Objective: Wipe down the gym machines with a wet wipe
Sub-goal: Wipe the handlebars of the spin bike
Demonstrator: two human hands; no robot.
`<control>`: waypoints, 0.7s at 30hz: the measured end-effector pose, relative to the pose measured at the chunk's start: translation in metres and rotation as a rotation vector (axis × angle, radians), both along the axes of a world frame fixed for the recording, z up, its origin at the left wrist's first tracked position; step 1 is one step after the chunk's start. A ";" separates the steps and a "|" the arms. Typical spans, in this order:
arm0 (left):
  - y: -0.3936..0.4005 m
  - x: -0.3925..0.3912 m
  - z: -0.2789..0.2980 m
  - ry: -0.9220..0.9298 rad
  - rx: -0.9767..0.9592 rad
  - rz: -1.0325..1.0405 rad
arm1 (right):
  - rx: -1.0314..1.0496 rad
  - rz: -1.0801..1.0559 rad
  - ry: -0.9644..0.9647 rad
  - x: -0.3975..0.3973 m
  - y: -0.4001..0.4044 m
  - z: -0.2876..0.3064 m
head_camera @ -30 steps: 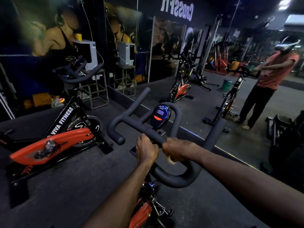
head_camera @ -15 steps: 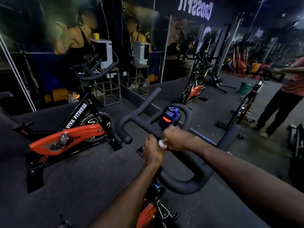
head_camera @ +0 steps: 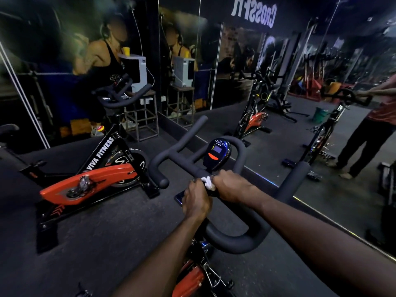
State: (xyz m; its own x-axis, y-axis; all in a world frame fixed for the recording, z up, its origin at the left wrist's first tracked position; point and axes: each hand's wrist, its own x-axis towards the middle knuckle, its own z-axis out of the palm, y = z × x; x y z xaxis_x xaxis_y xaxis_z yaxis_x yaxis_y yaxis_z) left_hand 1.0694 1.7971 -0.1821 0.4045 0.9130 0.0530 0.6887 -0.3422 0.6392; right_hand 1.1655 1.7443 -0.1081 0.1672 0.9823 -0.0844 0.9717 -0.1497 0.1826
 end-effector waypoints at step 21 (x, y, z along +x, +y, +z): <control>-0.003 0.005 -0.004 0.060 0.115 0.035 | -0.185 -0.345 0.491 0.080 -0.030 -0.024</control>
State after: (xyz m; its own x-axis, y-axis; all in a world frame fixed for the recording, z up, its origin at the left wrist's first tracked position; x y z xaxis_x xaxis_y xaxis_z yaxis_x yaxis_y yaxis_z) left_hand 1.0741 1.7943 -0.1865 0.3781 0.9159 0.1349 0.7376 -0.3860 0.5540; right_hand 1.2451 1.7147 -0.1324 0.3703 0.8405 -0.3955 0.8501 -0.4783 -0.2203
